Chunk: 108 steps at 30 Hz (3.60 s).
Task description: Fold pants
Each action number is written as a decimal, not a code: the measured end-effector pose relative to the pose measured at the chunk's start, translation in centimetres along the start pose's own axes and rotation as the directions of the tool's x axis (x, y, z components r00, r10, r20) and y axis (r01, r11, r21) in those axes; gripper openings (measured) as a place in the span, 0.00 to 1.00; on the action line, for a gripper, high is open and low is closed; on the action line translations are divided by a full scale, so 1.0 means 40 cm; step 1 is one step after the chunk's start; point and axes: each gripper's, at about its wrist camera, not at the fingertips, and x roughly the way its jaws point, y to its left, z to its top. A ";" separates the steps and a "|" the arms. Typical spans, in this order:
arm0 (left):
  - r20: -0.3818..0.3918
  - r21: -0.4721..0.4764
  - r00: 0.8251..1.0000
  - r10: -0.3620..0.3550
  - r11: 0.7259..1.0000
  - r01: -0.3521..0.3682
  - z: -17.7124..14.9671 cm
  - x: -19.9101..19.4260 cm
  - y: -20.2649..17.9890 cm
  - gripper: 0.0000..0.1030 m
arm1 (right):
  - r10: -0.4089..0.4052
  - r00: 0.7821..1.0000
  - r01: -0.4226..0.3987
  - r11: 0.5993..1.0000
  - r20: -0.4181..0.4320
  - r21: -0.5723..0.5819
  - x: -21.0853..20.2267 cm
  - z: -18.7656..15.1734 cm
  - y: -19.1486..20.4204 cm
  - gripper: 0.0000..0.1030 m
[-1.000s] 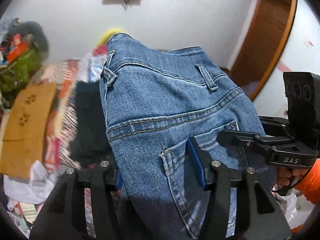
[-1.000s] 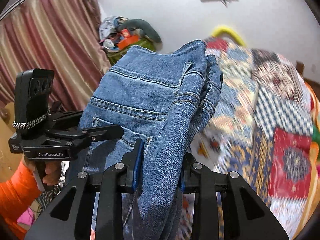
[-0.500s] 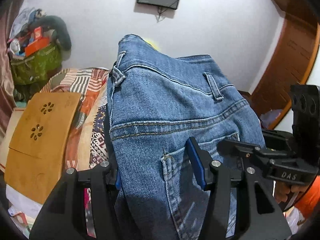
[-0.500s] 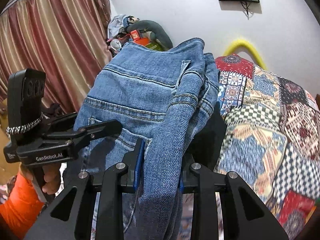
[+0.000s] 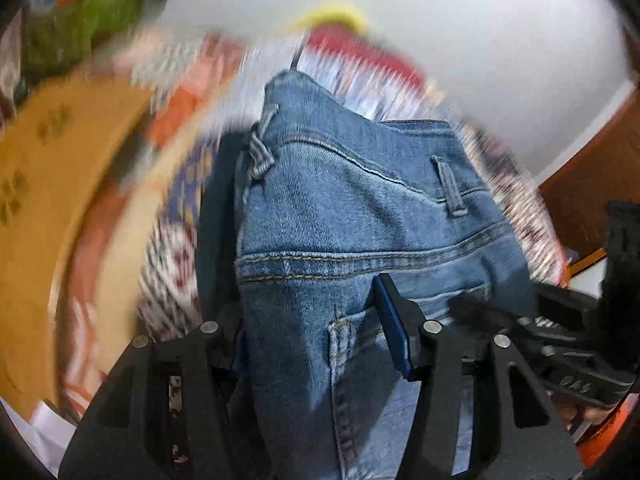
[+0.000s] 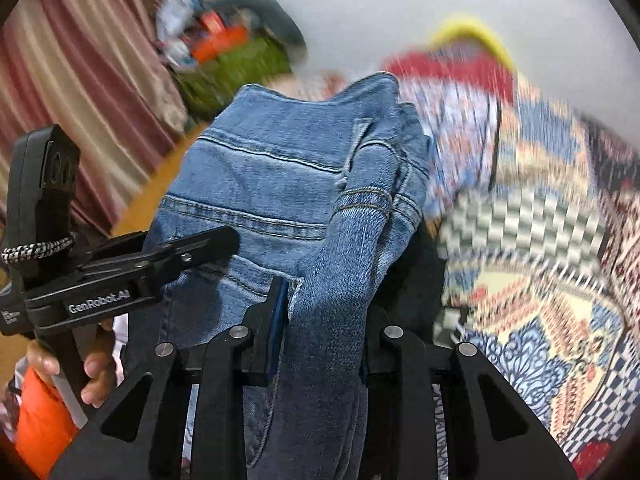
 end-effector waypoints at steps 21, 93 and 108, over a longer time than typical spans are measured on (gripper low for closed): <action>0.380 0.177 0.917 0.119 0.964 -0.198 -0.156 -0.476 -0.180 0.63 | -0.106 0.956 0.147 0.980 0.273 -0.132 -0.375 -0.124 0.110 0.34; 0.755 0.246 0.655 -0.033 0.940 -0.236 -0.677 -0.968 -0.397 1.00 | -0.125 0.704 0.217 0.975 0.699 -0.044 -0.828 -0.519 0.396 1.00; 0.735 0.274 0.676 -0.053 0.935 -0.224 -0.671 -0.950 -0.397 1.00 | -0.139 0.702 0.214 0.977 0.698 -0.020 -0.832 -0.520 0.389 1.00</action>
